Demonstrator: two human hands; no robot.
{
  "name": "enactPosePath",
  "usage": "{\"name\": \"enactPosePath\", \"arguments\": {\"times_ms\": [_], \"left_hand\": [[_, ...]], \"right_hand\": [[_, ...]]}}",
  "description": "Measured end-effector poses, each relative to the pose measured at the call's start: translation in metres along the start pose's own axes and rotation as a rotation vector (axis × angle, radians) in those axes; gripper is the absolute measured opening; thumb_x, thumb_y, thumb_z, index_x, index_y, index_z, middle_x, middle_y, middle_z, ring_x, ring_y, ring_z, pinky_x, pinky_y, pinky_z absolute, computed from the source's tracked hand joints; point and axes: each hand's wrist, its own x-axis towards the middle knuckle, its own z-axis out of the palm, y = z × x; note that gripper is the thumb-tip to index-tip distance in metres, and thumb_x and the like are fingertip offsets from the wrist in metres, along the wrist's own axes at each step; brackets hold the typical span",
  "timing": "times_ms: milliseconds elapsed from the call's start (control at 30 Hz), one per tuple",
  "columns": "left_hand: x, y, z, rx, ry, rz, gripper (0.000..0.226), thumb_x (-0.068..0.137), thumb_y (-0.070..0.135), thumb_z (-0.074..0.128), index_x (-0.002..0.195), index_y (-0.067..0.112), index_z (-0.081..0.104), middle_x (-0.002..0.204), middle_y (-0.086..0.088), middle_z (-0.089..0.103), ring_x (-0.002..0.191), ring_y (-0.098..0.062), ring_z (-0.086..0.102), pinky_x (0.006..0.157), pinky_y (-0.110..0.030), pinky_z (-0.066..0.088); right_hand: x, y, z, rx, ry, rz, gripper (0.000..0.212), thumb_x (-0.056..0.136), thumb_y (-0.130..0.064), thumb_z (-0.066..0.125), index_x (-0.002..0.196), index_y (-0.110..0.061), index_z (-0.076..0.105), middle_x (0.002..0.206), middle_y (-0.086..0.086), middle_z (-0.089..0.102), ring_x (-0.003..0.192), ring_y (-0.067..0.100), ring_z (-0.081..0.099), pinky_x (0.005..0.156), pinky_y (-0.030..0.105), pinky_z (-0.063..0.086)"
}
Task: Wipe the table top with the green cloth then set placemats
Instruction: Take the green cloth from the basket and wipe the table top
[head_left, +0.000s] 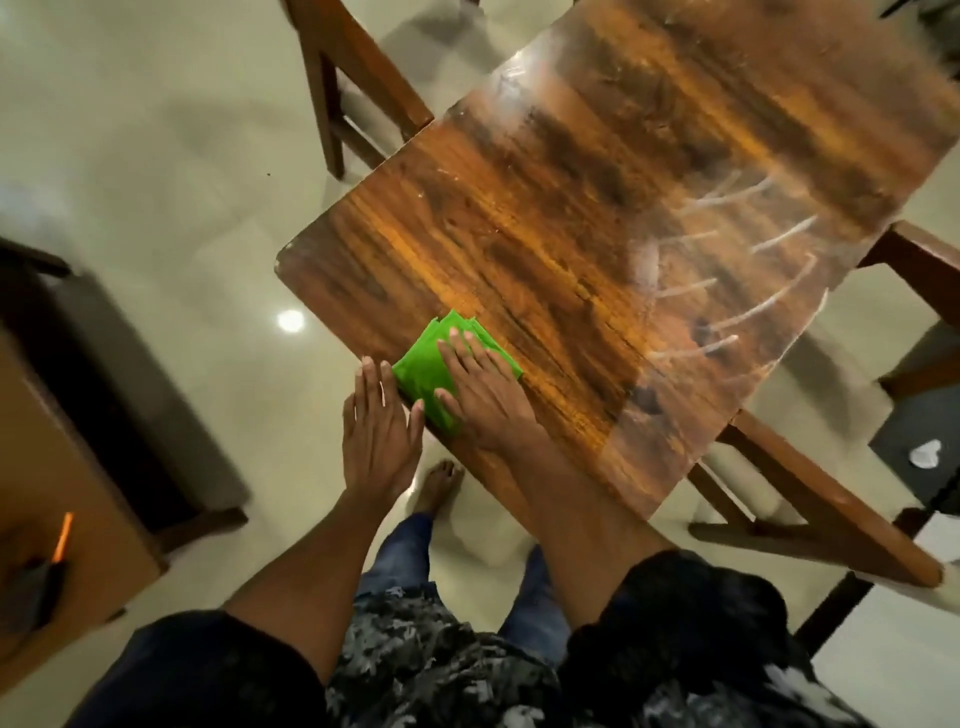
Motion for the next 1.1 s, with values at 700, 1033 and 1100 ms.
{"name": "enactPosePath", "arguments": {"times_ms": [700,1033,1100], "left_hand": [[-0.073,0.135,0.005,-0.063,0.138,-0.457,0.076,0.107,0.055,0.017,0.167,0.009,0.01,0.175,-0.015,0.01,0.163,-0.029,0.007,0.13,-0.046,0.015],[-0.108,0.167,0.036,-0.138,0.125,-0.569,0.072,0.11,0.052,0.022,0.167,0.008,0.011,0.175,-0.015,0.008,0.163,-0.028,0.005,0.131,-0.045,0.011],[-0.113,0.173,0.046,-0.151,0.142,-0.623,0.073,0.11,0.052,0.019,0.168,0.009,0.008,0.176,-0.014,0.005,0.163,-0.027,0.002,0.131,-0.043,0.007]], "right_hand": [[-0.042,0.1,-0.052,-0.157,-0.003,-0.457,0.071,0.112,-0.047,0.033,0.169,-0.014,0.008,0.177,0.008,0.003,0.164,0.024,0.003,0.13,0.044,0.014],[-0.059,0.115,-0.048,-0.233,-0.07,-0.547,0.071,0.112,-0.049,0.03,0.169,-0.013,0.007,0.177,0.009,0.004,0.164,0.025,0.002,0.131,0.045,0.013],[-0.047,0.109,-0.055,-0.264,-0.088,-0.594,0.071,0.113,-0.049,0.03,0.169,-0.012,0.007,0.177,0.009,0.003,0.164,0.025,0.003,0.131,0.045,0.013]]}}
